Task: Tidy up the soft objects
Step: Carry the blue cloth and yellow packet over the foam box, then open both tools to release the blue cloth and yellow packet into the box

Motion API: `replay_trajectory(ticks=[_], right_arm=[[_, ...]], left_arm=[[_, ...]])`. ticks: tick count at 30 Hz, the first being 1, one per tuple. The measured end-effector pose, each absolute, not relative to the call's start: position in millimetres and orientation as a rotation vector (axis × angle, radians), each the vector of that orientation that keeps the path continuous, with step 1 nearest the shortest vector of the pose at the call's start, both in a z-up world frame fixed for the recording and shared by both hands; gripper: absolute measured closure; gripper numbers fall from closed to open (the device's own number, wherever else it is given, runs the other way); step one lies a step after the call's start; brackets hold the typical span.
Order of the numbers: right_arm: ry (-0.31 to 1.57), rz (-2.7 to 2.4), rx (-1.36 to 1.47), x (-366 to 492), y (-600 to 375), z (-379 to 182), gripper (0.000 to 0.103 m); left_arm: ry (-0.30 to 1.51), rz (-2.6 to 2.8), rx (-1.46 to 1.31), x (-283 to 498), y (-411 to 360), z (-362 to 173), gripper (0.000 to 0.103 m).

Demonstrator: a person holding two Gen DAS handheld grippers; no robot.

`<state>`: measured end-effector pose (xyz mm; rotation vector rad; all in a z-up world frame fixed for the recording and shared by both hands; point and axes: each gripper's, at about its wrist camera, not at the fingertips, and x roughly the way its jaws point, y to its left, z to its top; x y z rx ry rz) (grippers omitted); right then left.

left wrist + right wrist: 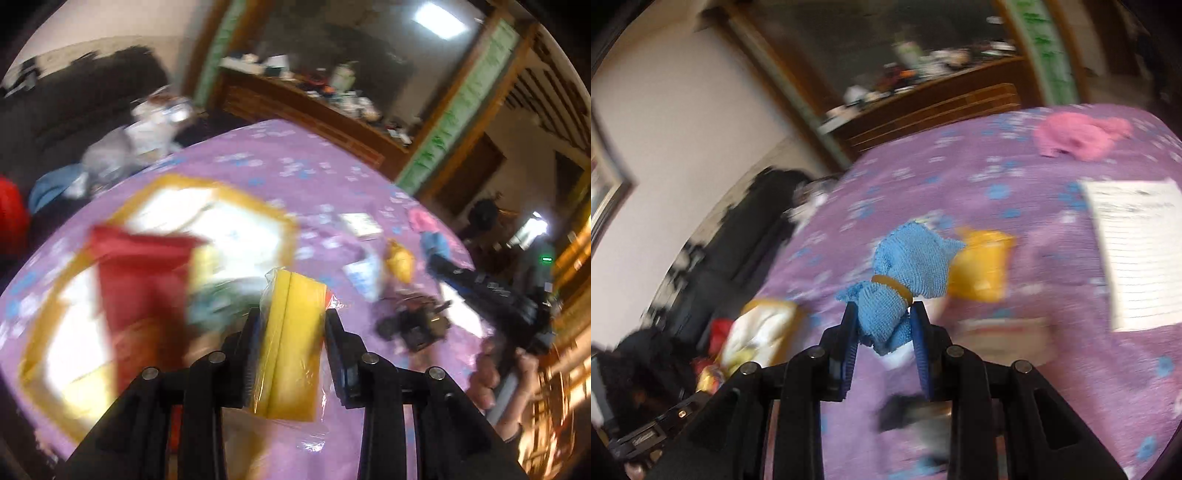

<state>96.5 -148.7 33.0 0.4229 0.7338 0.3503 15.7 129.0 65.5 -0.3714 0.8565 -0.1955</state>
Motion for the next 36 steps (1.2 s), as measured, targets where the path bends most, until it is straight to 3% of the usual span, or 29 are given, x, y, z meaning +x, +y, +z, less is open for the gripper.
replay_trajectory(ticks=[12, 19, 24, 29, 31, 34, 36], right_arm=[[0.803, 0.608, 0.143, 79, 32, 44, 0.076], [0.902, 0.618, 0.217, 124, 59, -3, 0.076], [0.922, 0.622, 0.193, 126, 57, -11, 0.073], [0.903, 0.616, 0.155, 122, 59, -9, 0.055], [0.865, 0.603, 0.169, 118, 58, -4, 0.038], [0.821, 0.609, 0.234, 120, 52, 3, 0.019], [0.849, 0.603, 0.220, 123, 55, 1, 0.018]], left_arm=[[0.895, -0.221, -0.287, 23, 140, 33, 0.069], [0.880, -0.255, -0.432, 34, 181, 19, 0.070], [0.888, -0.169, -0.285, 40, 153, 25, 0.064], [0.905, -0.160, -0.166, 39, 135, 22, 0.052], [0.907, -0.173, -0.186, 38, 136, 21, 0.048], [0.883, -0.205, -0.278, 33, 142, 19, 0.032], [0.882, -0.199, -0.237, 32, 135, 16, 0.030]])
